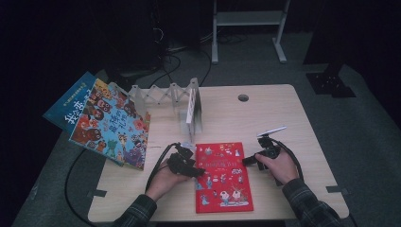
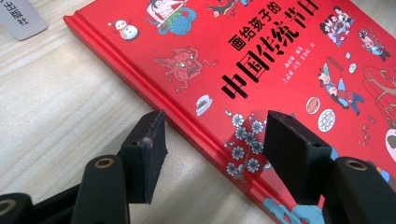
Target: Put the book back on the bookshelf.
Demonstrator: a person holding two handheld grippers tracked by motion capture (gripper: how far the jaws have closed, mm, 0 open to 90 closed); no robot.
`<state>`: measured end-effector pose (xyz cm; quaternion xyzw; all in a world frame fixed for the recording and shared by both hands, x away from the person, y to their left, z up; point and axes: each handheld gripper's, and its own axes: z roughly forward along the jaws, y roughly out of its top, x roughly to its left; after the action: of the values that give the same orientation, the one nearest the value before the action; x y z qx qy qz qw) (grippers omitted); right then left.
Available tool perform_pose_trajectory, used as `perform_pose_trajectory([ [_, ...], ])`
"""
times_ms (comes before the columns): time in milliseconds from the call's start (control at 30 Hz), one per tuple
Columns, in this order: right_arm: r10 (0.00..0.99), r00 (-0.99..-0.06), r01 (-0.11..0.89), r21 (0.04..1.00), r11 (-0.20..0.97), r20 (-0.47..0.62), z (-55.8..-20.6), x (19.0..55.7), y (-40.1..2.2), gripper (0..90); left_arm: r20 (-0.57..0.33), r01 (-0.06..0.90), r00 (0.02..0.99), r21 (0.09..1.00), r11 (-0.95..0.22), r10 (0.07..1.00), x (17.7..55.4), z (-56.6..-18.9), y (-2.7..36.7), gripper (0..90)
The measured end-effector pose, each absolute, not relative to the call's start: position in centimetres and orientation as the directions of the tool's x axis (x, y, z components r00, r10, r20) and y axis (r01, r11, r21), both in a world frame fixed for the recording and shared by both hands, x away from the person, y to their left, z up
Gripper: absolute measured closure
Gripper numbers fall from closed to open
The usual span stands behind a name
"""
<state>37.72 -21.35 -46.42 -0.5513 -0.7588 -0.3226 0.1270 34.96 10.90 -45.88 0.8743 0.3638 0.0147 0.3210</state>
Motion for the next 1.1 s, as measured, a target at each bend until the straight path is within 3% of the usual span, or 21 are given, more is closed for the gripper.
perform_pose_trajectory([
  [467, 0.728, -0.347, 0.928, 0.326, 0.179, 0.590, -46.08, 37.75, -21.23, 64.3, -0.205, 0.625, 0.737, 0.570, -0.533, 0.644, 34.97, -45.87, 10.92, 38.1],
  [1100, 0.740, -0.339, 0.932, 0.315, 0.180, 0.581, -46.53, 37.77, -20.82, 60.6, -0.204, 0.628, 0.732, 0.571, -0.529, 0.650, 34.91, -45.88, 10.83, 37.8],
])
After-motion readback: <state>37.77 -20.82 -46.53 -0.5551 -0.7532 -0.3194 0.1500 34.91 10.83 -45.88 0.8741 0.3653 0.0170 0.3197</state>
